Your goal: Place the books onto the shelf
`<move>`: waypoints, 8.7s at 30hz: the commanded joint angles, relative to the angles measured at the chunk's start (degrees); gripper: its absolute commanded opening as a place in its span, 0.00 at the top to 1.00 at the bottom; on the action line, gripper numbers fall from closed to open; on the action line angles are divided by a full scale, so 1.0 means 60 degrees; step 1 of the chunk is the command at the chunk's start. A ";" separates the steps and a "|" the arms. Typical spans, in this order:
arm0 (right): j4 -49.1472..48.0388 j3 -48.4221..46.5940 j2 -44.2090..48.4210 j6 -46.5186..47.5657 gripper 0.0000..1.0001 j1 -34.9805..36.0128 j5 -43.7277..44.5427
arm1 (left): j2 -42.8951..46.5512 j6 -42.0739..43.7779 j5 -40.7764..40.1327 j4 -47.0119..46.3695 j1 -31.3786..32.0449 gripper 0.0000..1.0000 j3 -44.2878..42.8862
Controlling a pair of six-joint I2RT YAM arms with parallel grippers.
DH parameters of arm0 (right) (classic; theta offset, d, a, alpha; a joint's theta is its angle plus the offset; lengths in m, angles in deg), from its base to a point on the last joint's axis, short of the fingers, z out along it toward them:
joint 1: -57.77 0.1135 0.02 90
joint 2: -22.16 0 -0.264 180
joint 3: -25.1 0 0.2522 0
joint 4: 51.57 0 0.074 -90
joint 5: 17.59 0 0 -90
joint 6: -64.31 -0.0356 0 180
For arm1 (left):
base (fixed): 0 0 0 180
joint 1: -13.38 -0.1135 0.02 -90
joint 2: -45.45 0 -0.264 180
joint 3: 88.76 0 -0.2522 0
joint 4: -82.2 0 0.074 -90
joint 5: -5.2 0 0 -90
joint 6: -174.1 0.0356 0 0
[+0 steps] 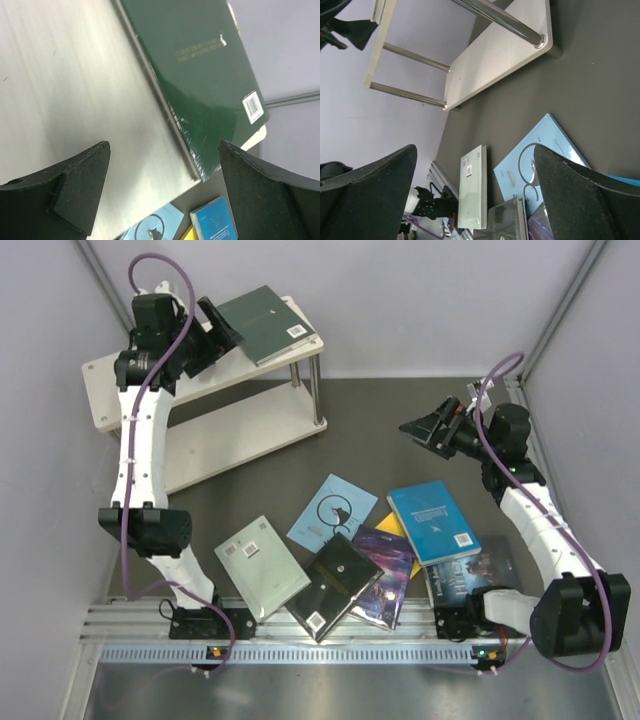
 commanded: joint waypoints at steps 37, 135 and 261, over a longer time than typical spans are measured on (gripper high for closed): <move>-0.0591 -0.2274 -0.7813 0.0655 0.00 0.8762 0.1399 | 0.9004 0.0473 -0.4012 0.0759 0.2940 0.04 1.1032; -1.1401 0.2353 -0.2497 -0.7274 0.20 0.2847 -0.2378 | 0.8272 -0.2255 0.1453 -0.8607 0.4654 1.00 1.2763; 0.3471 0.3728 0.0901 0.1742 0.05 0.4353 0.3906 | 0.6500 -0.1401 0.0968 -0.5875 0.4228 0.01 1.5659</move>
